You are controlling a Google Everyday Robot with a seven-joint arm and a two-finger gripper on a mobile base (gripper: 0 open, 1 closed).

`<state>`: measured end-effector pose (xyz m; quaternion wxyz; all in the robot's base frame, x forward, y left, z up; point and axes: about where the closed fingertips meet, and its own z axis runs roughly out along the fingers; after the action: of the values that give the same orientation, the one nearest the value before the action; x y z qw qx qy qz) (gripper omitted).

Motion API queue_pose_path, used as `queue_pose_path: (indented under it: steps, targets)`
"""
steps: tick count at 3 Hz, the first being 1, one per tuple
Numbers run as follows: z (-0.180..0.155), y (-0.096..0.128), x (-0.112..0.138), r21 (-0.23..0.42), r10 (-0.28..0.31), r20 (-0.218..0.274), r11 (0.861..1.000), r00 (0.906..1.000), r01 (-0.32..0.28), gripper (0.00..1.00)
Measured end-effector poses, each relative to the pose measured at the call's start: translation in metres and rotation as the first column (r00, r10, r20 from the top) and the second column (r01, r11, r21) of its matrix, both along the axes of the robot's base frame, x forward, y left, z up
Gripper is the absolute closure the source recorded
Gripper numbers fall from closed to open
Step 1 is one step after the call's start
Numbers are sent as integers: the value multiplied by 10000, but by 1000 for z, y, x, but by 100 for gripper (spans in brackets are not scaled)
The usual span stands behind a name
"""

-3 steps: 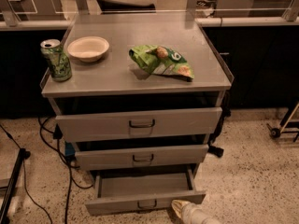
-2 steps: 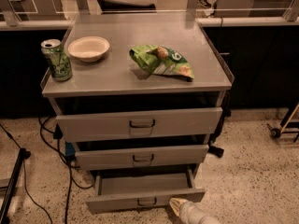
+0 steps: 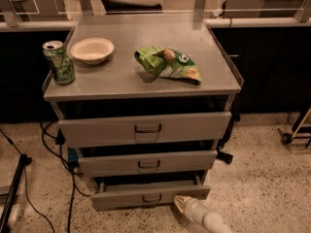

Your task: Close bottom drawer

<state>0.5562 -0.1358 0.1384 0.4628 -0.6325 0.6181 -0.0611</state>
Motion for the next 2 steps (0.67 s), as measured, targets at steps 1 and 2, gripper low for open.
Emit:
queue_pose_path:
  steps: [1,2]
  targets:
    - [-1,-2,25,-142,-36,72,9999,10000,37,100]
    - [-1,-5,49,-349,-78,137,9994,9999,83,100]
